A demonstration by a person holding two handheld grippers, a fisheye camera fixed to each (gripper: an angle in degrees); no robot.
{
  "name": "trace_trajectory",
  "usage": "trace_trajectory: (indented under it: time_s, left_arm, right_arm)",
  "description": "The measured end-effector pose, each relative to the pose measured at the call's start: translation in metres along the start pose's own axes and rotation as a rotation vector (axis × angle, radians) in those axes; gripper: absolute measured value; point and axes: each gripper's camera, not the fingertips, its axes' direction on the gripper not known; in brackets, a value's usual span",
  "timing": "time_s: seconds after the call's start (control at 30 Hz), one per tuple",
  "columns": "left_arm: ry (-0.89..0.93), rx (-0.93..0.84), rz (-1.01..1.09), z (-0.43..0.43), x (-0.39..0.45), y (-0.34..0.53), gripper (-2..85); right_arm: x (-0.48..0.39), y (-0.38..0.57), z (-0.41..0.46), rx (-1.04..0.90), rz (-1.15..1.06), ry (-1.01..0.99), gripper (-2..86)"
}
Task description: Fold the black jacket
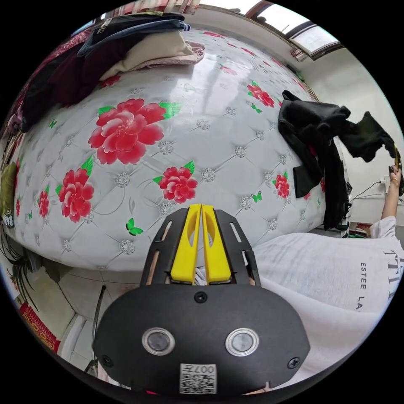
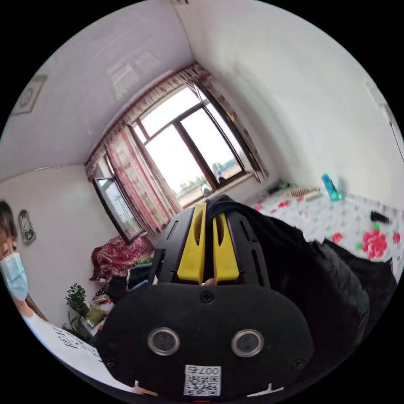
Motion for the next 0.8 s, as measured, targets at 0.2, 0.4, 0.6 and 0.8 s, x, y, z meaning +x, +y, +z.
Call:
trace_trajectory:
  time_s: [0.2, 0.4, 0.6, 0.8]
  left_arm:
    - [0.069, 0.006, -0.059, 0.007, -0.01, 0.009, -1.0]
    - [0.102, 0.005, -0.05, 0.009, 0.007, -0.003, -1.0]
    - [0.012, -0.032, -0.028, 0.003, 0.016, -0.004, -1.0]
    - [0.096, -0.039, -0.104, 0.015, 0.021, -0.013, -1.0]
  right_arm:
    - [-0.055, -0.035, -0.021, 0.046, -0.212, -0.082, 0.4]
    - [-0.014, 0.107, 0.128, -0.511, -0.062, -0.064, 2.7]
    - [0.069, 0.242, 0.159, -0.63, 0.08, 0.252, 6.8]
    - [0.068, 0.266, 0.244, -0.786, -0.034, 0.171, 12.6]
